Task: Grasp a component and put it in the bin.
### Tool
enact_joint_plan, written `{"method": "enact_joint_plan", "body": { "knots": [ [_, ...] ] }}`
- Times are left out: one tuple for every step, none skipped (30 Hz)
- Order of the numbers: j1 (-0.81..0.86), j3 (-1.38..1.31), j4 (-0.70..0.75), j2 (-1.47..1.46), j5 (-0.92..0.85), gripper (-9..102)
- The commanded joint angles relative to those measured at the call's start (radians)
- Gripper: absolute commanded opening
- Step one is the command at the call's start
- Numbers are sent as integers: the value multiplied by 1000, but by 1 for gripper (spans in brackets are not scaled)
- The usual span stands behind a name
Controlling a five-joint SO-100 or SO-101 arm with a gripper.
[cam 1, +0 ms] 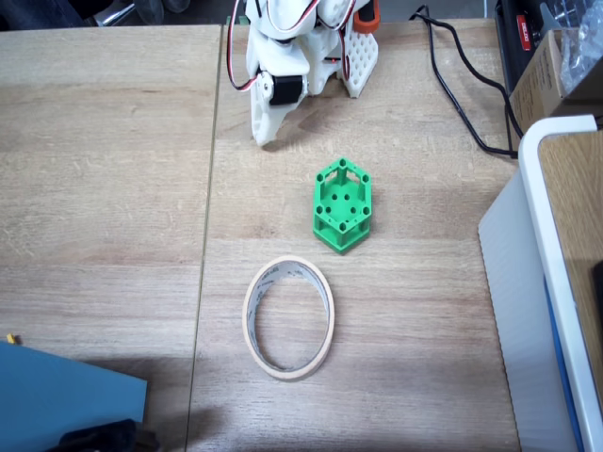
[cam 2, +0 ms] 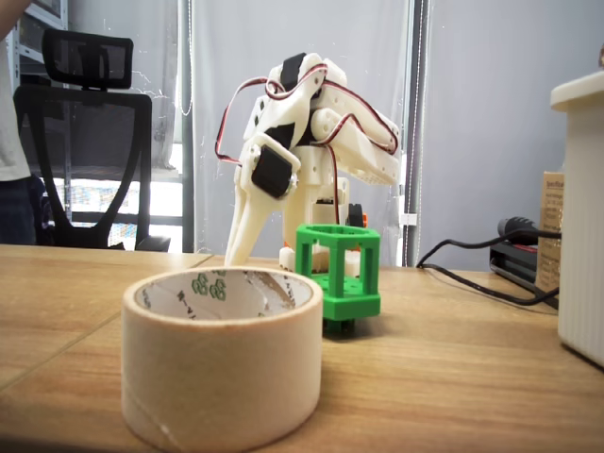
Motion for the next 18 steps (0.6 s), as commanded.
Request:
{"method": "enact_joint_plan", "body": {
  "knots": [
    [5,-118,-11,8,-9,0],
    [5,-156,-11,8,-9,0],
    [5,-196,-11,6,-9,0],
    [5,-235,-9,6,-9,0],
    [5,-272,-9,5,-9,0],
    [3,-308,-11,3,-9,0],
    [3,-345,-11,-2,-9,0],
    [3,-379,-11,-3,-9,0],
    [2,-413,-11,-5,-9,0],
    [2,-442,-9,-5,-9,0],
    [-6,-468,-8,-6,-9,0],
    [-25,-494,-5,-6,-9,0],
    [-51,-520,-3,-8,-8,0],
    [-81,-540,-3,-8,-3,0],
    [-114,-560,-3,-9,2,0],
    [-147,-580,-3,-17,5,0],
    [-183,-603,-2,-31,5,0],
    [-215,-624,-2,-51,5,0]
  ]
}}
